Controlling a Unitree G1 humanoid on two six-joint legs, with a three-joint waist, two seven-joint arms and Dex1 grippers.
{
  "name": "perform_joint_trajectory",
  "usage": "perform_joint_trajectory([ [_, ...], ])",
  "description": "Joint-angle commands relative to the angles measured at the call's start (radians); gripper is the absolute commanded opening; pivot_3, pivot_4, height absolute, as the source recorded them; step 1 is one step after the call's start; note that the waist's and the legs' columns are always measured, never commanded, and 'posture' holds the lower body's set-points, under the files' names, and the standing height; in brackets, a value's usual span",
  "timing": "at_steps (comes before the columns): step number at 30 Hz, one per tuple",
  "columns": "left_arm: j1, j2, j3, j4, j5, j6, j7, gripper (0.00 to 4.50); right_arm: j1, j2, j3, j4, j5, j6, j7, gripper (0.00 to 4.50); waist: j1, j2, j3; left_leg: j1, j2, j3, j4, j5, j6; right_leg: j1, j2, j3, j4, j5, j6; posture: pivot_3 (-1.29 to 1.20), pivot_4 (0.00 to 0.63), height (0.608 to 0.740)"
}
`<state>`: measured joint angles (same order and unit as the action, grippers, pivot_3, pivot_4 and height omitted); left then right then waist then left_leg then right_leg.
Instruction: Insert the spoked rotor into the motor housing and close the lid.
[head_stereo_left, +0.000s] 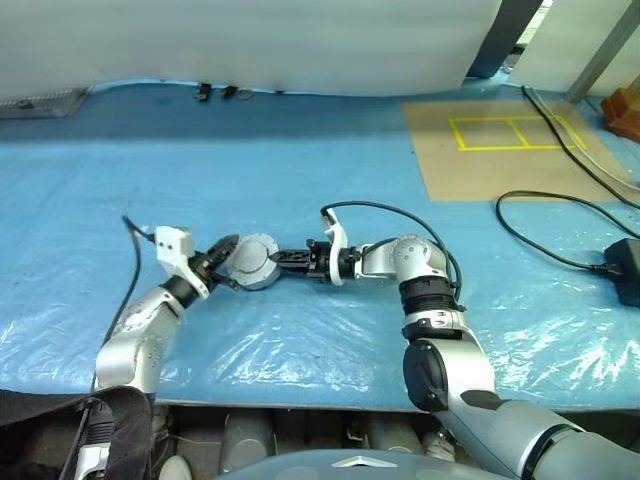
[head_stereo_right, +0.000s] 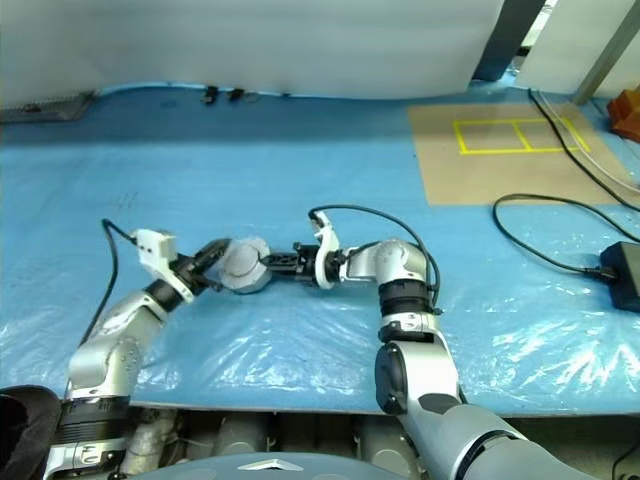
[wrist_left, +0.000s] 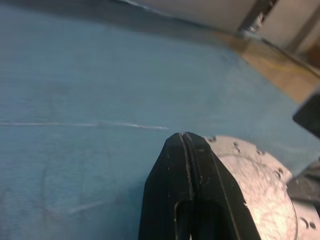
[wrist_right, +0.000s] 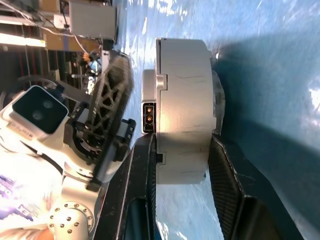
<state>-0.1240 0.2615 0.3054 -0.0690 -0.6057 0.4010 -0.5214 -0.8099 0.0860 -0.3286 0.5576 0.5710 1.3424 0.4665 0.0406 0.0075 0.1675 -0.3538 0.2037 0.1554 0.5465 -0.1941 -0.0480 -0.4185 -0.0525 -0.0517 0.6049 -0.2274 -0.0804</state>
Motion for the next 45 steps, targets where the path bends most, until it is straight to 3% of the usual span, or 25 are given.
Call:
perform_joint_trajectory([
  [1, -0.010, -0.008, 0.085, -0.051, -0.109, 0.026, 0.039, 0.00, -0.061, 0.022, -0.074, 0.028, 0.062, -0.063, -0.017, 1.11, 0.002, -0.001, 0.000, -0.001, 0.000, 0.000, 0.000, 0.000, 0.000, -0.001, 0.000, 0.000, 0.000, 0.000, 0.000, 0.00, 0.150, 0.740],
  [5, 0.035, -0.033, 0.097, -0.093, -0.227, 0.093, 0.027, 0.00, -0.134, 0.032, -0.183, 0.100, 0.118, -0.154, -0.060, 1.11, 0.004, -0.001, 0.001, -0.008, 0.000, 0.002, 0.000, 0.000, 0.000, -0.005, 0.000, -0.001, 0.000, 0.001, 0.001, 0.00, 0.150, 0.740],
  [8, 0.032, -0.087, 0.128, -0.101, -0.322, 0.118, 0.079, 0.61, -0.163, 0.037, -0.211, 0.126, 0.130, -0.214, -0.072, 1.11, 0.007, -0.004, 0.003, -0.011, 0.001, 0.002, 0.002, 0.000, 0.000, -0.007, 0.000, -0.002, 0.001, 0.001, 0.002, 0.00, 0.150, 0.740],
  [19, 0.043, -0.165, 0.111, -0.116, -0.481, 0.184, 0.159, 4.36, -0.173, 0.056, -0.229, 0.085, 0.243, -0.217, -0.052, 1.11, 0.007, -0.007, 0.005, -0.012, 0.001, 0.002, 0.005, 0.000, 0.000, -0.007, 0.001, -0.003, 0.002, 0.002, 0.003, 0.00, 0.150, 0.740],
  [26, 0.003, -0.188, 0.140, -0.091, -0.682, 0.265, 0.251, 4.44, -0.140, 0.056, -0.186, 0.023, 0.288, -0.148, -0.028, 1.11, 0.009, -0.008, 0.005, -0.013, 0.002, 0.001, 0.009, 0.000, 0.000, -0.007, 0.001, -0.003, 0.003, 0.002, 0.004, 0.00, 0.150, 0.740],
  [32, 0.013, -0.181, 0.152, -0.092, -0.770, 0.279, 0.269, 4.44, -0.110, 0.061, -0.148, -0.005, 0.289, -0.133, -0.023, 1.11, 0.009, -0.008, 0.005, -0.014, 0.001, 0.001, 0.010, 0.000, 0.000, -0.007, 0.001, -0.003, 0.003, 0.003, 0.004, 0.00, 0.150, 0.740],
  [45, -0.017, -0.158, 0.103, -0.054, -0.748, 0.284, 0.273, 4.44, -0.082, 0.082, -0.096, -0.049, 0.313, -0.106, -0.023, 1.11, 0.015, -0.009, 0.005, -0.015, 0.001, -0.001, 0.014, 0.000, 0.000, -0.006, 0.001, -0.004, 0.005, 0.004, 0.005, 0.00, 0.150, 0.740],
])
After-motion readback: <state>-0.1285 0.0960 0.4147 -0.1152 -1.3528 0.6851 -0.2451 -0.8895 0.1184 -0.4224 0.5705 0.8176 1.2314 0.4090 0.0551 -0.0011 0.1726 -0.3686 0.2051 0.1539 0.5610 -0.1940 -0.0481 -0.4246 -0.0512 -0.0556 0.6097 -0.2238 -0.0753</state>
